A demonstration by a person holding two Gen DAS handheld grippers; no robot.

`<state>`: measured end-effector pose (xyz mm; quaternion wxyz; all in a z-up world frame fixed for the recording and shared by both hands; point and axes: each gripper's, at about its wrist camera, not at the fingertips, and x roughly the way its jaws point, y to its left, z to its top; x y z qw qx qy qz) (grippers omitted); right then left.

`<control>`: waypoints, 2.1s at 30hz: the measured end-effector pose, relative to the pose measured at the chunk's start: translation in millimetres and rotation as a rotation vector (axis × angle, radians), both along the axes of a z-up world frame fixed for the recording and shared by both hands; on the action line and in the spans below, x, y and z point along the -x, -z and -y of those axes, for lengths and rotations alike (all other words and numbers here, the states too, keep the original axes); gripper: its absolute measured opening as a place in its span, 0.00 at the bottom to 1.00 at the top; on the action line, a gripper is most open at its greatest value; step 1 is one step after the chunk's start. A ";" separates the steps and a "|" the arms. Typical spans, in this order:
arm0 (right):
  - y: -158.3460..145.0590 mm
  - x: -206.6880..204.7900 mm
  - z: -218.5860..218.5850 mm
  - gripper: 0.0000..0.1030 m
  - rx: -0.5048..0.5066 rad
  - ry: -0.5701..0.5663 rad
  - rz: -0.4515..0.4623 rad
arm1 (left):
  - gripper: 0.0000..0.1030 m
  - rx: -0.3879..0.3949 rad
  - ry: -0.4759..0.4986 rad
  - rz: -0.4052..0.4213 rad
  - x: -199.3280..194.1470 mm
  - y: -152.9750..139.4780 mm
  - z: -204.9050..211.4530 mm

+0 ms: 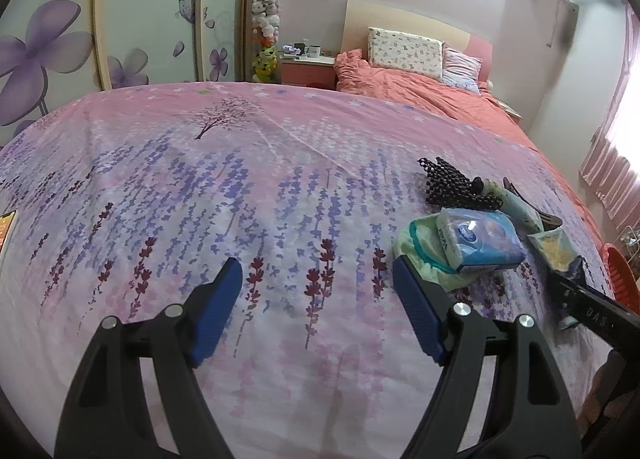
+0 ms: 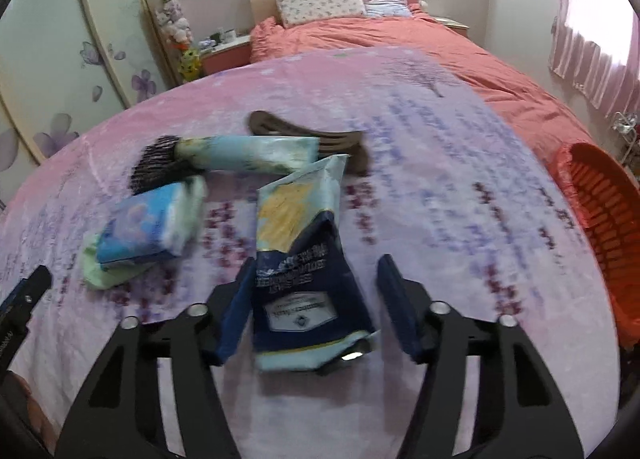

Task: Collect trash
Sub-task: 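Grasp the blue snack bag with the right tool while the left tool grasps the tissue pack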

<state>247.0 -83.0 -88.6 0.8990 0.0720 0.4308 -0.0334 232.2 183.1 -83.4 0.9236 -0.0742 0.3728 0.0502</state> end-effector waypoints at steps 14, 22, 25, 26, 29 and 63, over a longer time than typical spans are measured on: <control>0.8 4.0 52.1 0.40 -0.012 0.046 0.017 | 0.75 0.057 0.065 0.021 -6.2 -4.5 25.9; 1.2 3.5 51.4 0.41 -0.020 0.041 0.017 | 0.86 0.082 0.151 0.035 -20.6 -8.5 70.5; 1.4 4.2 55.1 0.41 -0.023 0.040 0.017 | 0.88 0.047 0.183 0.023 -29.4 -4.8 96.0; 1.4 4.3 55.2 0.41 -0.023 0.040 0.017 | 0.88 0.028 0.190 0.012 -33.9 -1.8 104.6; 1.4 4.4 55.2 0.41 -0.025 0.040 0.018 | 0.88 0.008 0.186 -0.014 -41.9 5.0 117.2; 1.9 4.7 57.3 0.41 -0.036 0.037 0.020 | 0.70 -0.023 0.034 -0.109 -13.2 11.4 1.8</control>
